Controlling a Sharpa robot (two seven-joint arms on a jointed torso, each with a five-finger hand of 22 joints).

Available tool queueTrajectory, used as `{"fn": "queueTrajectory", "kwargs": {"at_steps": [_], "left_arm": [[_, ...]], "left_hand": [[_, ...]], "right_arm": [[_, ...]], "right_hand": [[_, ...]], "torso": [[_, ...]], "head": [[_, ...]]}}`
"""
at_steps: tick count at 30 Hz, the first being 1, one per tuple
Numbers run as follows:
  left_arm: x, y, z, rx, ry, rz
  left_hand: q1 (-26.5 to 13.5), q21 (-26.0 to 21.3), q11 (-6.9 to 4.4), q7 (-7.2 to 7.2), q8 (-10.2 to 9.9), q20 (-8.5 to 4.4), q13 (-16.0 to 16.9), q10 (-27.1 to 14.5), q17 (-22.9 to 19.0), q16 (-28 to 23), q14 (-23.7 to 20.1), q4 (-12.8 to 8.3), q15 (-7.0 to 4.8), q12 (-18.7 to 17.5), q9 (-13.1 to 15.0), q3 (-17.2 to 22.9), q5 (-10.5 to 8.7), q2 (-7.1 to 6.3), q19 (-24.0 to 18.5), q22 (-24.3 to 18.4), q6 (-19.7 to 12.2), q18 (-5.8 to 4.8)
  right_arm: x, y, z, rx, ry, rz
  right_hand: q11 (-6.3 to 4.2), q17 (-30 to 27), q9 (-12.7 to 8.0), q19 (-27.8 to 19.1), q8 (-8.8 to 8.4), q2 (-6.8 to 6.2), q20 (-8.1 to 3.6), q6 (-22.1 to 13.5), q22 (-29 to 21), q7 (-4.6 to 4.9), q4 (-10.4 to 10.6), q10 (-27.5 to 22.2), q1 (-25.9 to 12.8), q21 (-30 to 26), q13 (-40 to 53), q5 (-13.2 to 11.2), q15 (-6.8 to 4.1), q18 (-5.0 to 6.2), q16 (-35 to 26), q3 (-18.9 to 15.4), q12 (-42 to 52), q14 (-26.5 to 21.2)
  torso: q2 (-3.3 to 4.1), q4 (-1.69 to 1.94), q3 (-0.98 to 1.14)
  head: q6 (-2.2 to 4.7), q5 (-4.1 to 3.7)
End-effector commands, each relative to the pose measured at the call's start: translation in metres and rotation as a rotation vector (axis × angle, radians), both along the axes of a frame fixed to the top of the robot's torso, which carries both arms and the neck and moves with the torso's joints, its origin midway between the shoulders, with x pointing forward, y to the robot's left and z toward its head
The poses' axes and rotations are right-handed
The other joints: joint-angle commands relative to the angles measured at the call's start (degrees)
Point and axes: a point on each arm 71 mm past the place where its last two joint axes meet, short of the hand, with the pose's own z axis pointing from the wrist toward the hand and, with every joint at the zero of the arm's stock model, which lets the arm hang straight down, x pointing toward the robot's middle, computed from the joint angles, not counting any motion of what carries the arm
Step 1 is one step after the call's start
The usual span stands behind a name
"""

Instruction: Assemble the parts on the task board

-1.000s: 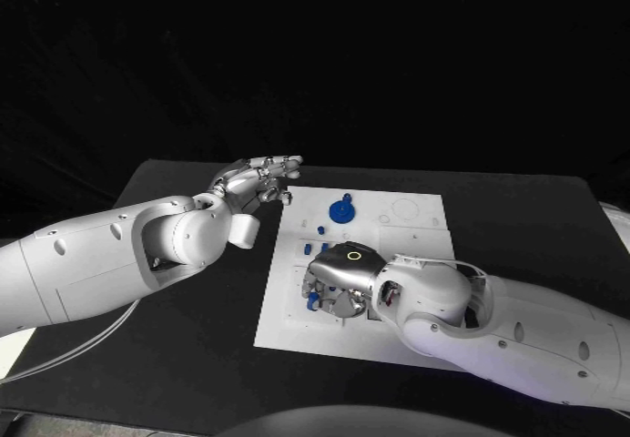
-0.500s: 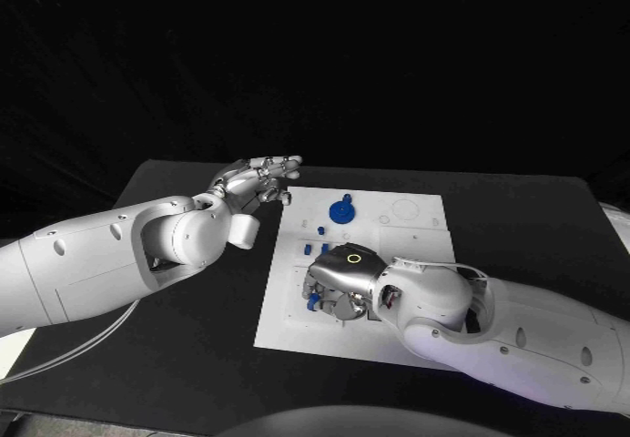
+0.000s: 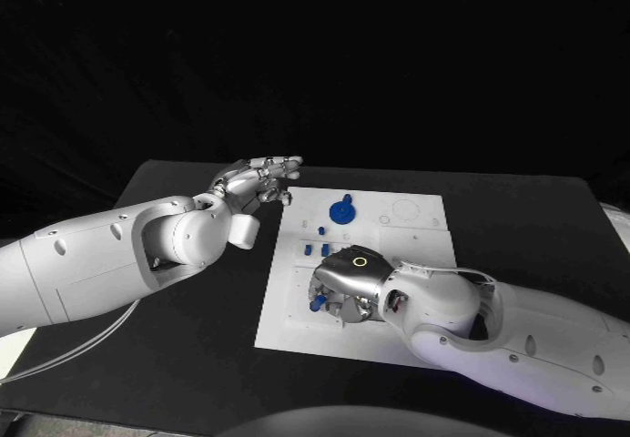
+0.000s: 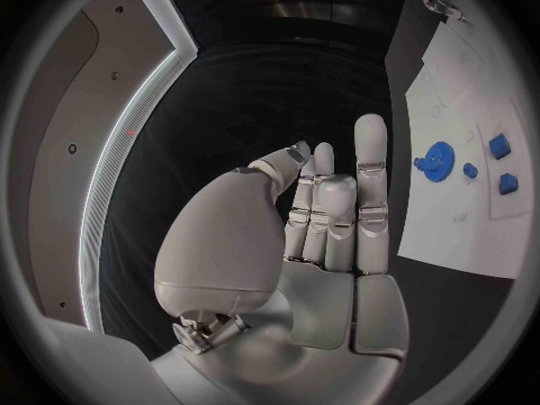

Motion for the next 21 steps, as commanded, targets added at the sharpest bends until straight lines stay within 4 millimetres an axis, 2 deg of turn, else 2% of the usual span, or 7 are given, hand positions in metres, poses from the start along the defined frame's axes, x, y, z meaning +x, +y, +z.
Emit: {"fn": "queueTrajectory", "kwargs": {"at_steps": [1,7,10,21], "left_arm": [[-0.0005,-0.002,0.001,-0.008,-0.006,-0.019],[-0.0004,-0.0022,0.0009,-0.008,-0.005,-0.02],[-0.0005,-0.0024,0.0009,-0.008,-0.005,-0.021],[-0.001,-0.0027,0.0011,-0.008,-0.005,-0.022]], "left_hand": [[0.0,-0.2,0.12,-0.12,0.4,-0.09,0.1,-0.4,0.0,-0.2,-0.3,-0.3,-0.08,0.3,0.0,-0.2,0.24,0.13,-0.3,0.0,-0.5,0.87],[0.0,-0.3,0.14,-0.1,0.4,-0.09,0.1,-0.5,-0.1,-0.2,-0.3,-0.3,-0.07,0.4,0.0,-0.2,0.23,0.14,-0.3,-0.1,-0.5,0.89],[0.0,-0.5,0.16,-0.08,0.5,-0.07,0.1,-0.6,-0.1,-0.2,-0.3,-0.4,-0.06,0.6,0.0,-0.2,0.22,0.15,-0.3,-0.2,-0.6,0.91],[0.0,-0.5,0.16,-0.08,0.5,-0.07,0.1,-0.6,-0.1,-0.2,-0.3,-0.4,-0.06,0.6,0.0,-0.2,0.22,0.15,-0.3,-0.2,-0.6,0.91]], "right_arm": [[0.0001,-0.0017,-0.0012,-0.021,-0.011,-0.008],[0.0009,-0.0019,-0.0024,-0.026,-0.001,-0.011],[0.0015,-0.0007,-0.0031,-0.031,0.003,-0.012],[0.0064,0.0047,-0.007,-0.058,-0.005,-0.017]], "right_hand": [[-0.33,0.1,0.2,-0.2,0.18,0.11,-0.24,0.6,0.1,-0.02,-0.1,0.2,-0.3,-0.1,0.0,0.2,-0.05,0.28,0.2,-0.2,-0.3,2.5],[-0.33,0.0,0.2,-0.2,0.17,0.09,-0.24,0.6,0.0,-0.03,-0.1,0.2,-0.3,-0.2,0.1,0.2,-0.06,0.3,0.1,-0.2,-0.3,2.4],[-0.33,-0.1,0.2,-0.2,0.15,0.05,-0.24,0.6,-0.1,-0.03,-0.1,0.2,-0.4,-0.2,0.0,0.2,-0.06,0.31,0.1,-0.3,-0.4,2.4],[-0.21,-0.2,0.2,-0.3,-0.15,-0.12,-0.19,0.2,-0.2,0.05,0.0,-0.2,-1.0,-0.3,0.0,0.2,-0.01,0.32,0.0,-0.6,-0.6,2.4]], "torso": [[-0.01,0.01,0.02],[-0.02,0.01,-0.01],[0.05,-0.02,-0.07],[0.01,0.11,-0.09]], "head": [[0.06,0.0],[0.2,0.0],[0.15,-0.05],[-0.08,-0.11]]}}
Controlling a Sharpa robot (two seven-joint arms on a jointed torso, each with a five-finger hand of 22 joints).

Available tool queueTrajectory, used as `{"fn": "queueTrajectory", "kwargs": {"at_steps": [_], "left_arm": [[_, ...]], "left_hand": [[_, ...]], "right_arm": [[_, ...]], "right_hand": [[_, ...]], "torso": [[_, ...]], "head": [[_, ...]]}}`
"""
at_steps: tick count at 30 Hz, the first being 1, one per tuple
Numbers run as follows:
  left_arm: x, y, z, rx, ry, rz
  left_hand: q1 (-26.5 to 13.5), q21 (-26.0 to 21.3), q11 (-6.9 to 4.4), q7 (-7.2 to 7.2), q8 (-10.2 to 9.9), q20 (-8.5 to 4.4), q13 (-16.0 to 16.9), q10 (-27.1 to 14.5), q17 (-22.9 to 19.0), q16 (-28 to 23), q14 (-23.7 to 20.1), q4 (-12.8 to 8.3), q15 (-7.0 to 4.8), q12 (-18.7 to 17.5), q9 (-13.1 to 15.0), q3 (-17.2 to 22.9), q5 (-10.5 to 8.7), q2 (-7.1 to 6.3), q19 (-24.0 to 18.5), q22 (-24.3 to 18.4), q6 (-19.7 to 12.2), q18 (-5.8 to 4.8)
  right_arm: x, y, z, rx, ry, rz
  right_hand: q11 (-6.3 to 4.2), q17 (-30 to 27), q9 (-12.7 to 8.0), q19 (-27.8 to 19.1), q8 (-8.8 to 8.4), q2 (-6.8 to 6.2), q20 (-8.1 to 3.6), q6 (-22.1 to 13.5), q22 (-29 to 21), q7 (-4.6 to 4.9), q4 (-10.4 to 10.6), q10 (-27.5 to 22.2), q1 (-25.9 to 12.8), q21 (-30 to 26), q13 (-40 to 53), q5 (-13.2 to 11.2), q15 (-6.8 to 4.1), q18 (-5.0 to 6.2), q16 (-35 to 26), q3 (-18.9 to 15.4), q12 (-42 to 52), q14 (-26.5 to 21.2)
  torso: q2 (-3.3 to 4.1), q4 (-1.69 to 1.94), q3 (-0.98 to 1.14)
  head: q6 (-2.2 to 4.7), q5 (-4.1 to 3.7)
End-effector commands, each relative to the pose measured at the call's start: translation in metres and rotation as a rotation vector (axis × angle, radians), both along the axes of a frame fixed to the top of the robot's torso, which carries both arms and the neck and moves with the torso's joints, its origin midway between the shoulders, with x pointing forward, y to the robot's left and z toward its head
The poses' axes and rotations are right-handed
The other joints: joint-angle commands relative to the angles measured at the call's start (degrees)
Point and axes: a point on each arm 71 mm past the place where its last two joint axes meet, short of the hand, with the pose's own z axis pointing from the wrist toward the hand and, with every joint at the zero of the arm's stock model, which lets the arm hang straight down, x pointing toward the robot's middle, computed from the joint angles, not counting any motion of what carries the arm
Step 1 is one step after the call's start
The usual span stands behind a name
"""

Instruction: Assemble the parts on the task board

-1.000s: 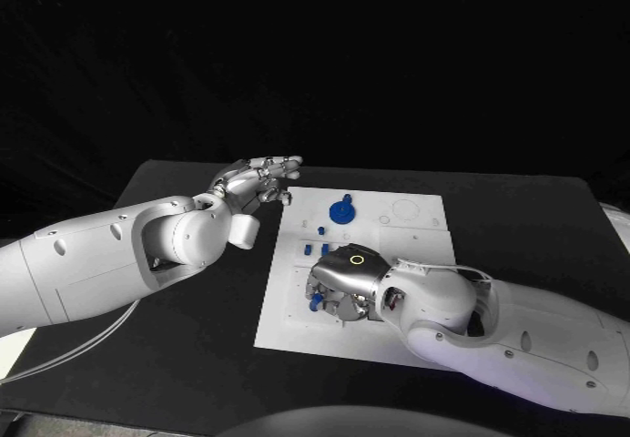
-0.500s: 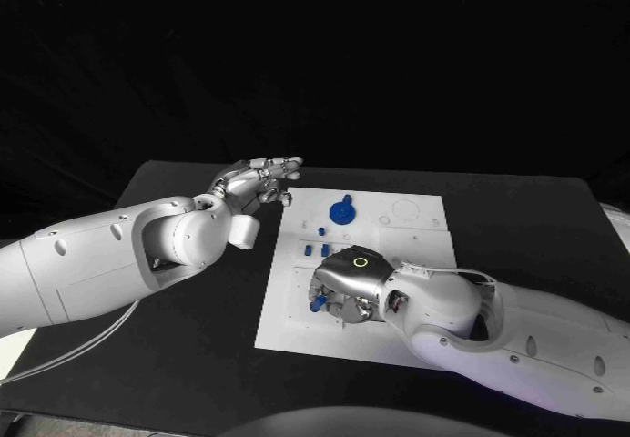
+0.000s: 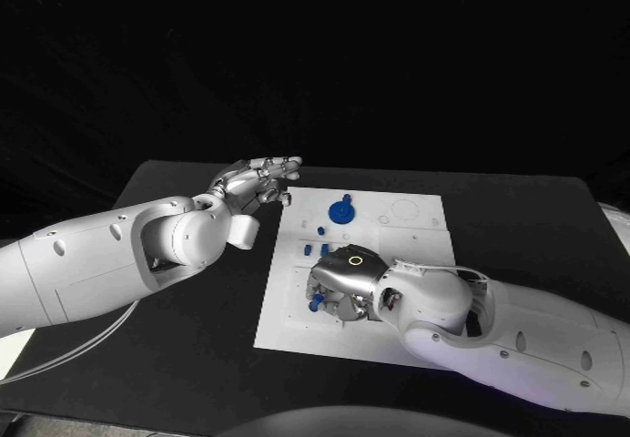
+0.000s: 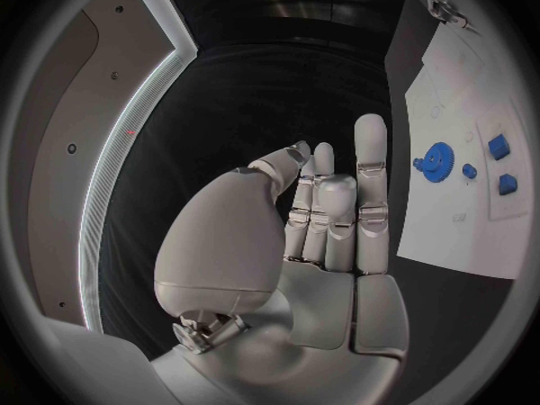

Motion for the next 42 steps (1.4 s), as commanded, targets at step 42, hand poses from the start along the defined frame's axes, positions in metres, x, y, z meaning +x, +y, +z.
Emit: {"fn": "queueTrajectory", "kwargs": {"at_steps": [42], "left_arm": [[-0.001,0.004,0.0,-0.001,-0.005,-0.008]], "left_hand": [[0.0,-0.2,-0.05,0.12,0.2,-0.07,0.1,-0.4,-0.1,-0.2,-0.3,-0.2,-0.06,0.1,0.0,-0.1,0.22,0.15,-0.3,0.0,-0.4,0.91]], "right_arm": [[0.005,-0.091,0.042,0.333,0.09,-0.238]], "right_hand": [[0.13,2.1,-1.3,0.8,0.21,-1.26,0.68,-8.4,2.3,1.75,3.3,1.3,-4.7,0.8,2.8,0.6,0.57,-0.08,1.4,-13.5,9.2,3.1]], "torso": [[-0.12,-0.67,-0.01]], "head": [[1.72,-2.19]]}}
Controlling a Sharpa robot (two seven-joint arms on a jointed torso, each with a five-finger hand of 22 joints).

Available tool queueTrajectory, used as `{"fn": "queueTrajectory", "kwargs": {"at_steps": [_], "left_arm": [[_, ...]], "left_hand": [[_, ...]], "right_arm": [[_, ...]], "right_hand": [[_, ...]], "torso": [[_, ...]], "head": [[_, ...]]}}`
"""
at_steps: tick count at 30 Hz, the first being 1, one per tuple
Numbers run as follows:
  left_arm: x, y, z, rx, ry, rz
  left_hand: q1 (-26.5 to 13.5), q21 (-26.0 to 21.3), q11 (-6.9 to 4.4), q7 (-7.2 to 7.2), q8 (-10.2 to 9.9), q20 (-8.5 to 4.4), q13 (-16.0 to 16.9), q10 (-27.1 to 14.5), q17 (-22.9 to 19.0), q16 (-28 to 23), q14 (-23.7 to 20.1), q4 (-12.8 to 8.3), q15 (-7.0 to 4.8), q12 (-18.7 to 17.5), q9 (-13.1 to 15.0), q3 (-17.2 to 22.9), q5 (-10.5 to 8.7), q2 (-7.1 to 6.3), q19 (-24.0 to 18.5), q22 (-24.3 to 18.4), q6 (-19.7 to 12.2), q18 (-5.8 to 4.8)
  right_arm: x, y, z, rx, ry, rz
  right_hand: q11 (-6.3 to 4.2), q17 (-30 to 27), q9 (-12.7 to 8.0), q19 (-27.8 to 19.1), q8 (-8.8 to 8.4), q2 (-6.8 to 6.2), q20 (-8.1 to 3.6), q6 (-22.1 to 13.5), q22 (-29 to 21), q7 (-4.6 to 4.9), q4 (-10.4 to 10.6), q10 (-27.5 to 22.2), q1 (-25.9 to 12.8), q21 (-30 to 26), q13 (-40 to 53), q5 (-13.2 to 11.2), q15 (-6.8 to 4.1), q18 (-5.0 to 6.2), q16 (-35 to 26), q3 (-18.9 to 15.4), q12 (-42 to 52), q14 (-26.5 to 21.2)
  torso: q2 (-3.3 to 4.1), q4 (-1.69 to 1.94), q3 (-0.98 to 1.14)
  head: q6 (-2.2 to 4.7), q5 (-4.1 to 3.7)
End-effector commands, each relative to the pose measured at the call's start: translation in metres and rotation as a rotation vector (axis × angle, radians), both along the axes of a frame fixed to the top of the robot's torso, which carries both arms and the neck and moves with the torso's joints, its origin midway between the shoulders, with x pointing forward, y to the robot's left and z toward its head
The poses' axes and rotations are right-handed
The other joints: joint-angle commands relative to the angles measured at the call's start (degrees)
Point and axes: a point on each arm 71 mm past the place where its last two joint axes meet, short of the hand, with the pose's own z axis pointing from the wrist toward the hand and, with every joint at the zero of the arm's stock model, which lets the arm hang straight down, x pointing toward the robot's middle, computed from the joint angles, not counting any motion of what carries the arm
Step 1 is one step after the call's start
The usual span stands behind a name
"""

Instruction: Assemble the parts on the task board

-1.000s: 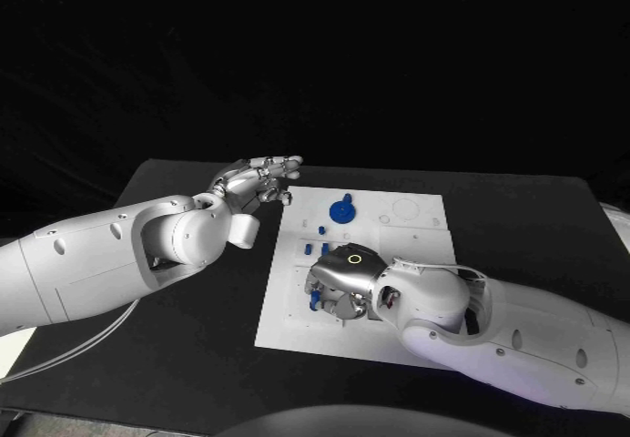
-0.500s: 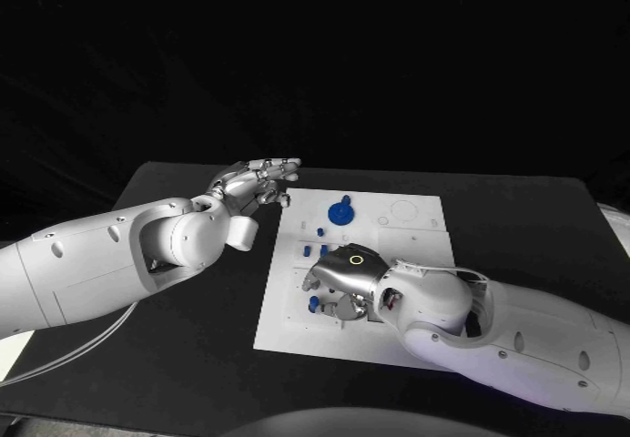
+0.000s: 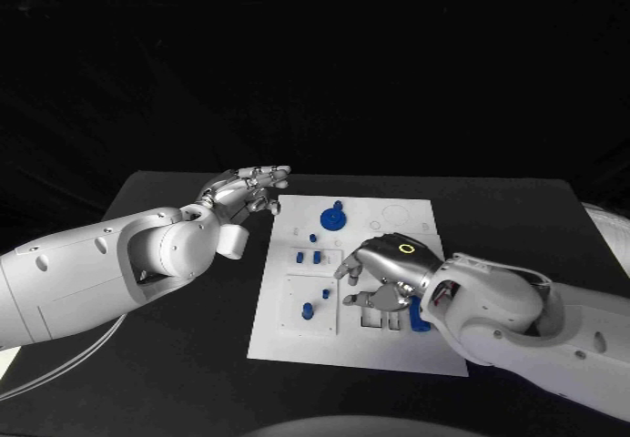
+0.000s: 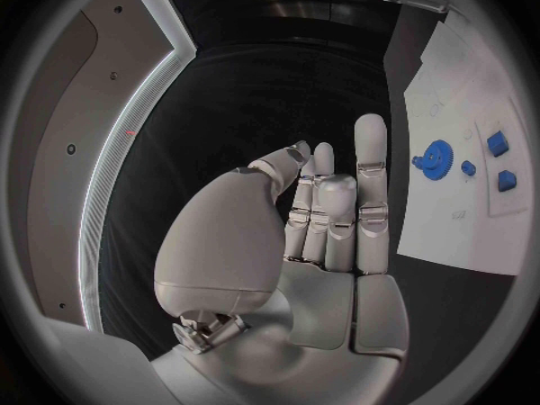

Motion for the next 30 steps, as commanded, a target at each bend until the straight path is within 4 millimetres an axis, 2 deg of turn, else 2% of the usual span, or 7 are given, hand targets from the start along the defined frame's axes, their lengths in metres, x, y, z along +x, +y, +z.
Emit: {"fn": "queueTrajectory", "kwargs": {"at_steps": [1,3,5,7,12,17,30], "left_arm": [[-0.001,-0.001,0.0,-0.006,-0.008,-0.015],[-0.001,0.0,0.0,-0.004,-0.006,-0.014],[-0.002,0.0,-0.001,-0.004,-0.005,-0.014],[-0.002,0.0,-0.001,-0.004,-0.004,-0.016],[-0.003,0.0,-0.002,-0.002,-0.002,-0.017],[-0.003,0.0,-0.003,-0.002,-0.001,-0.017],[-0.003,0.001,-0.003,-0.002,0.0,-0.02]], "left_hand": [[0.0,-0.2,-0.05,0.12,0.2,-0.07,0.1,-0.4,-0.1,-0.2,-0.3,-0.2,-0.06,0.1,0.0,-0.1,0.22,0.15,-0.3,-0.1,-0.4,0.92],[0.0,-0.2,-0.05,0.12,0.2,-0.07,0.1,-0.4,-0.1,-0.2,-0.3,-0.2,-0.06,0.1,0.0,-0.1,0.22,0.15,-0.3,-0.1,-0.4,0.92],[0.0,-0.2,-0.05,0.12,0.2,-0.07,0.1,-0.4,-0.1,-0.2,-0.3,-0.2,-0.06,0.1,0.0,-0.1,0.22,0.15,-0.3,-0.1,-0.4,0.92],[0.0,-0.2,-0.05,0.12,0.2,-0.07,0.1,-0.4,-0.1,-0.2,-0.3,-0.2,-0.06,0.1,0.0,-0.1,0.22,0.15,-0.3,-0.1,-0.4,0.92],[0.0,-0.2,-0.05,0.12,0.2,-0.07,0.1,-0.4,-0.1,-0.2,-0.3,-0.2,-0.06,0.1,0.0,-0.1,0.22,0.15,-0.3,-0.1,-0.4,0.92],[0.0,-0.3,-0.03,0.13,0.3,-0.05,0.1,-0.5,-0.3,-0.2,-0.4,-0.2,-0.04,0.3,0.0,-0.1,0.21,0.18,-0.4,-0.1,-0.4,0.93],[0.0,-0.3,-0.03,0.13,0.3,-0.05,0.1,-0.5,-0.3,-0.2,-0.4,-0.2,-0.04,0.3,0.0,-0.1,0.21,0.18,-0.4,-0.1,-0.4,0.93]], "right_arm": [[0.004,-0.024,0.011,0.197,0.141,-0.124],[0.005,-0.04,0.012,0.204,0.197,-0.184],[0.003,-0.052,0.012,0.194,0.233,-0.225],[0.001,-0.065,0.009,0.173,0.264,-0.27],[-0.004,-0.098,0.001,0.115,0.308,-0.406],[-0.007,-0.118,-0.005,0.072,0.318,-0.491],[-0.013,-0.122,-0.019,-0.036,0.296,-0.55]], "right_hand": [[-1.6,6.1,0.2,2.2,0.65,0.69,-0.81,0.7,6.3,-0.84,1.5,7.5,-1.8,4.4,2.7,1.1,-1.19,-1.31,4.2,-1.0,5.0,3.6],[-2.79,6.6,0.3,3.0,1.36,0.89,-1.99,1.5,8.5,-1.92,3.0,11.8,-3.9,6.1,8.8,4.4,-2.31,-1.68,4.8,-2.6,12.4,3.8],[-3.41,8.6,0.5,3.2,2.64,1.57,-2.44,1.3,10.5,-2.72,3.4,10.9,-3.4,7.8,37.7,6.5,-3.61,-2.33,6.4,-5.3,38.9,3.8],[-3.51,11.0,0.6,3.4,3.71,2.12,-2.85,0.9,12.3,-2.71,4.7,11.6,-4.2,9.0,53.7,6.4,-2.85,-2.24,7.9,-7.3,53.2,4.1],[-3.6,14.7,2.1,3.9,7.27,4.2,-2.88,1.2,15.3,-2.98,7.5,14.6,-5.3,11.0,72.4,7.2,-2.92,-2.68,10.1,-11.0,69.1,4.6],[-3.74,15.0,3.3,3.8,9.07,4.34,-2.9,1.2,15.5,-3.28,8.7,14.7,-6.0,11.2,74.0,12.1,-3.11,-2.72,10.3,-13.4,70.2,4.6],[-3.87,15.7,5.0,4.0,10.58,4.65,-3.01,0.0,15.7,-3.44,9.7,15.1,-7.6,11.3,75.4,12.5,-3.22,-2.75,10.7,-16.9,71.0,4.7]], "torso": [[-0.13,-0.59,-0.1],[-0.22,-0.98,-0.11],[-0.29,-1.31,-0.13],[-0.3,-1.63,-0.07],[-0.39,-2.18,-0.04],[-0.56,-2.51,-0.13],[-0.58,-2.35,-0.22]], "head": [[0.56,-0.75],[0.89,-1.31],[1.17,-1.94],[1.38,-2.42],[1.76,-3.23],[1.79,-3.89],[1.31,-4.78]]}}
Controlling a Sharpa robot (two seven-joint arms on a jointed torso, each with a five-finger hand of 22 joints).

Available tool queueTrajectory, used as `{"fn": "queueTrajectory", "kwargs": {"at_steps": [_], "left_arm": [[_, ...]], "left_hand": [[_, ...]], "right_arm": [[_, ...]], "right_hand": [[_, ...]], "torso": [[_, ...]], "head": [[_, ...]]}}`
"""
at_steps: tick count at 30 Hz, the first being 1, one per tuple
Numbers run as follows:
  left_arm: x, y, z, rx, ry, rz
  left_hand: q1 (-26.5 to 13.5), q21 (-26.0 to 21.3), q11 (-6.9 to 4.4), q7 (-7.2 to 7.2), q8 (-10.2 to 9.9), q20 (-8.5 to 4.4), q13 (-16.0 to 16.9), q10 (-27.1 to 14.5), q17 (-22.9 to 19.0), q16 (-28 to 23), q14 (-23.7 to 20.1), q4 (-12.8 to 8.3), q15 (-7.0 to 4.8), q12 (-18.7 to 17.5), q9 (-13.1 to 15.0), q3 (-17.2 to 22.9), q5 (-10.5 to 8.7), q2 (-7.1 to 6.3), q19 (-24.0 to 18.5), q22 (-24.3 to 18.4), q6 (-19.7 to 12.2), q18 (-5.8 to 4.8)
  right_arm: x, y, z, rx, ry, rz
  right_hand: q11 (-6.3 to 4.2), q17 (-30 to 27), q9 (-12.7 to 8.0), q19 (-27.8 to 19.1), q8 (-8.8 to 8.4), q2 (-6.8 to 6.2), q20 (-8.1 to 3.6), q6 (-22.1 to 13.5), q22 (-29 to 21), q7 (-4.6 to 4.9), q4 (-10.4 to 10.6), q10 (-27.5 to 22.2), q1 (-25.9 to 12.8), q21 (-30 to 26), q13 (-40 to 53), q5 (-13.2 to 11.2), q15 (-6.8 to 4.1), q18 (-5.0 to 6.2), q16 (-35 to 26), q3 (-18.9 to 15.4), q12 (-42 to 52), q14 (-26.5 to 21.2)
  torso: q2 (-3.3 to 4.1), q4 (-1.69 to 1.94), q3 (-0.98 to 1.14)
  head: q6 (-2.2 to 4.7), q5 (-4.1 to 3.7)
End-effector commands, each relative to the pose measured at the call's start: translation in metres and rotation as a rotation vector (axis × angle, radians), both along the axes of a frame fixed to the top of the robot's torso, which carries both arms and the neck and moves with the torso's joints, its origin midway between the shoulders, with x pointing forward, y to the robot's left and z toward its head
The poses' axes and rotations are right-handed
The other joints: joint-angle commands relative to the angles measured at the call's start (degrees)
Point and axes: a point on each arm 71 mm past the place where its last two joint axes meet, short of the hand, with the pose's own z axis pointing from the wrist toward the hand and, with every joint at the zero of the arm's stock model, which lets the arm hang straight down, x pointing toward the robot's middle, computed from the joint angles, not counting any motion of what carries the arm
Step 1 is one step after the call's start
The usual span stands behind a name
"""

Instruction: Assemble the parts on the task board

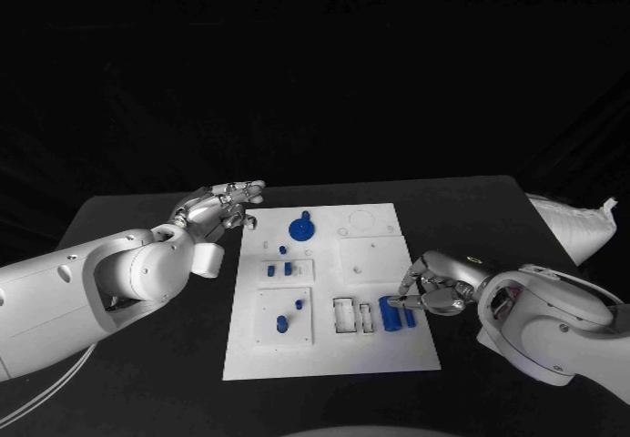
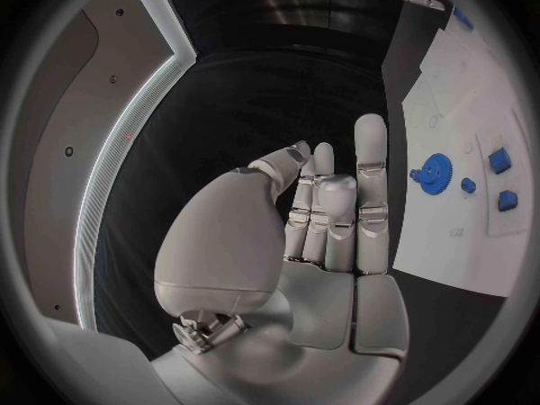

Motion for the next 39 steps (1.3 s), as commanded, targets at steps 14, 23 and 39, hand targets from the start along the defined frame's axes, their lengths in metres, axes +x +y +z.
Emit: {"fn": "queueTrajectory", "kwargs": {"at_steps": [14,23,39], "left_arm": [[-0.001,0.0,0.002,-0.01,-0.01,-0.018],[-0.002,0.001,0.002,-0.01,-0.011,-0.018],[-0.002,0.002,0.002,-0.01,-0.01,-0.017]], "left_hand": [[0.0,-0.3,-0.02,0.13,0.3,-0.05,0.1,-0.5,-0.1,-0.2,-0.4,-0.2,-0.04,0.3,0.0,-0.1,0.21,0.18,-0.4,-0.1,-0.4,0.93],[-0.1,-0.4,-0.01,0.14,0.4,-0.04,0.1,-0.5,-0.1,-0.2,-0.4,-0.2,-0.02,0.4,0.0,-0.1,0.2,0.2,-0.4,-0.2,-0.4,0.94],[-0.1,-0.4,-0.01,0.14,0.4,-0.04,0.1,-0.5,-0.1,-0.2,-0.4,-0.2,-0.02,0.4,0.0,-0.1,0.2,0.2,-0.4,-0.2,-0.4,0.94]], "right_arm": [[0.001,0.015,-0.015,-0.154,-0.001,0.036],[0.002,0.021,-0.022,-0.192,0.007,0.06],[0.0,0.032,-0.035,-0.209,0.005,0.076]], "right_hand": [[-0.91,7.7,0.8,0.4,1.05,0.04,-0.38,-0.3,0.6,-0.22,-0.2,2.1,-0.6,0.5,19.9,0.6,-0.18,-1.0,0.6,-1.4,11.4,4.7],[-1.02,7.7,1.4,0.4,1.67,0.24,-0.44,-0.1,0.7,-0.38,-0.2,2.0,-0.6,0.5,19.8,0.0,-0.26,-1.02,0.6,-2.1,11.1,4.6],[-1.56,7.8,3.6,0.5,3.64,2.02,-0.79,0.8,0.9,-1.01,-0.7,2.2,1.6,0.6,20.2,0.6,-0.68,-1.05,0.6,-2.6,11.1,4.6]], "torso": [[0.04,-0.09,-0.09],[0.02,-0.04,-0.1],[0.01,-0.07,-0.14]], "head": [[-0.5,0.28],[-0.67,0.48],[-1.26,0.83]]}}
